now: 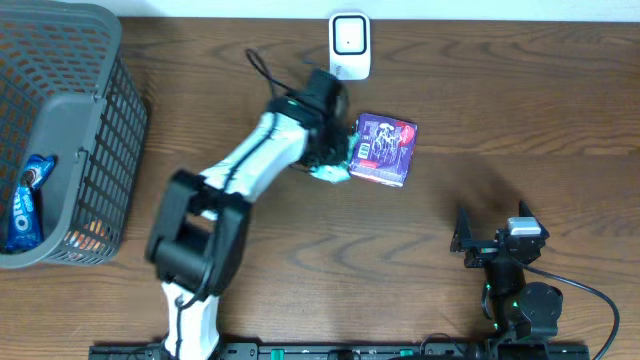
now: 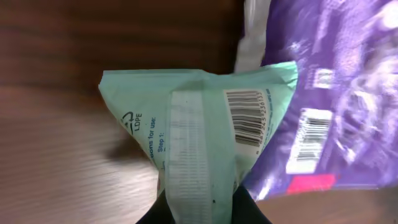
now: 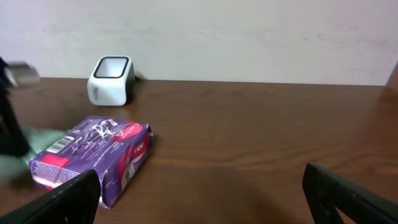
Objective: Scan the item barcode
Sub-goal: 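Carry the green pouch toward the scanner and lower it onto the table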
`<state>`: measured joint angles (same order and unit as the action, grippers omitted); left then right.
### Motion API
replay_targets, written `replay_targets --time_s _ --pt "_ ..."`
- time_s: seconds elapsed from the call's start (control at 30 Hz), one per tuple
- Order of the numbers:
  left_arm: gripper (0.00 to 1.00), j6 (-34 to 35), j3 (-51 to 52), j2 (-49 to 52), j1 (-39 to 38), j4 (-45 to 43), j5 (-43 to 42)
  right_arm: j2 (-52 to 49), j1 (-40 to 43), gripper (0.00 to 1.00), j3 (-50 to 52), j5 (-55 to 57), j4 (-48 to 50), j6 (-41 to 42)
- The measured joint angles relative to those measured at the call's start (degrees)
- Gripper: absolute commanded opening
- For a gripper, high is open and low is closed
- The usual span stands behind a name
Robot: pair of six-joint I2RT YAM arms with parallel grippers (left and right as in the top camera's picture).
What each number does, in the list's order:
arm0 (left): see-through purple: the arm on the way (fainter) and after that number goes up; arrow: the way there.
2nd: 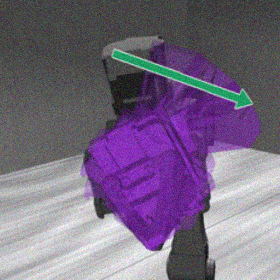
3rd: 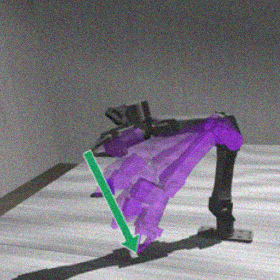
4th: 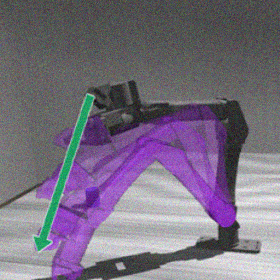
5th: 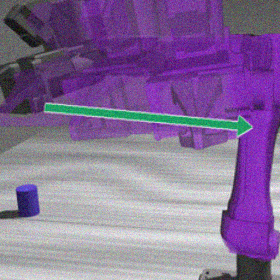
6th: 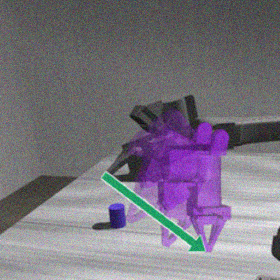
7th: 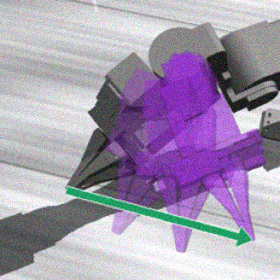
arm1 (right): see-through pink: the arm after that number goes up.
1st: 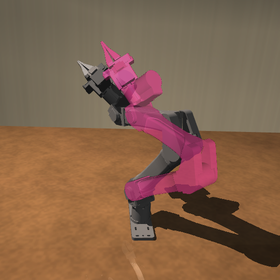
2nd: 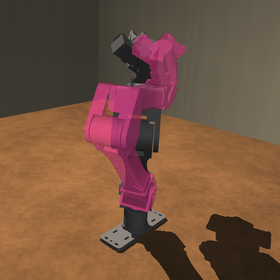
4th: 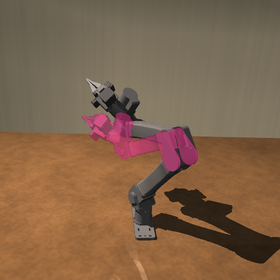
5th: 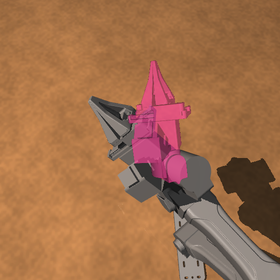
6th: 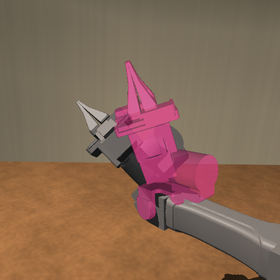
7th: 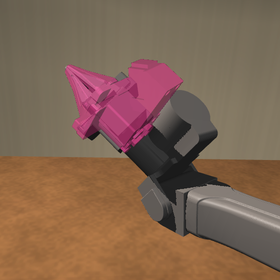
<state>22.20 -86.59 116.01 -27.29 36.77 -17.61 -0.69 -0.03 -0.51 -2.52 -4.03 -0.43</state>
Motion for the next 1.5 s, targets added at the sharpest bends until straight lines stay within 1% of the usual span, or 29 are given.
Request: replay_targets --time_s 0.03,0.1,0.17,0.27,0.47,0.57,0.67,0.87,0.9,0.93,0.97,1.07,1.1,1.2,1.33,1.5 --pt "0.07 2.58 0.00 2.12 -1.70 -1.22 0.17 0.00 -0.02 0.99 0.00 0.00 -0.02 -0.02" --pt "0.07 5.81 0.15 3.28 -3.43 -4.15 0.22 0.00 -0.02 0.99 0.00 0.00 -0.02 -0.02" --pt "0.07 7.85 0.26 3.28 -4.81 -7.80 0.28 0.00 -0.02 0.99 0.00 0.00 0.00 -0.02" --pt "0.07 10.40 0.26 3.28 -6.99 -13.86 0.42 0.00 -0.02 0.99 0.00 0.02 -0.02 0.00" --pt "0.07 12.79 0.26 3.28 -10.75 -21.90 0.39 0.00 0.00 0.99 0.00 0.00 0.00 -0.02" --pt "0.07 12.94 0.26 3.28 -11.13 -21.79 0.79 0.00 0.00 0.99 0.00 0.00 -0.02 -0.02" --pt "0.08 11.98 0.26 3.28 -9.79 -19.15 2.75 0.00 -0.02 0.99 0.00 0.02 -0.02 -0.02" --pt "0.08 7.67 0.28 2.58 -2.60 -11.21 7.63 0.00 0.00 0.99 0.00 0.00 0.00 -0.02" --pt "0.17 7.23 0.28 2.08 -1.40 -10.21 7.87 0.00 -0.02 0.99 0.00 0.02 -0.02 -0.02" --pt "0.42 6.62 0.28 1.36 -0.13 -9.11 8.37 0.00 0.00 0.99 0.00 0.00 -0.02 -0.02" --pt "0.61 6.34 0.28 0.76 0.81 -8.04 8.72 0.00 -0.02 0.99 0.00 0.02 -0.02 -0.02" --pt "0.81 5.60 0.28 -0.79 2.56 -3.80 9.25 0.00 0.00 0.99 0.00 0.00 -0.02 -0.02" --pt "0.85 5.44 0.28 -1.05 2.67 -2.25 9.31 0.00 0.00 0.99 0.00 0.00 -0.02 -0.02" --pt "0.86 2.95 0.28 -1.05 2.32 -0.33 9.40 0.00 0.00 0.99 0.00 0.00 -0.02 -0.02" --pt "0.84 -0.68 0.28 -1.57 2.23 0.09 9.38 0.00 0.00 0.99 0.00 0.00 -0.02 -0.02" --pt "0.50 -2.64 0.28 -5.66 5.14 0.09 9.14 0.00 0.00 0.99 0.00 0.00 -0.02 -0.02"
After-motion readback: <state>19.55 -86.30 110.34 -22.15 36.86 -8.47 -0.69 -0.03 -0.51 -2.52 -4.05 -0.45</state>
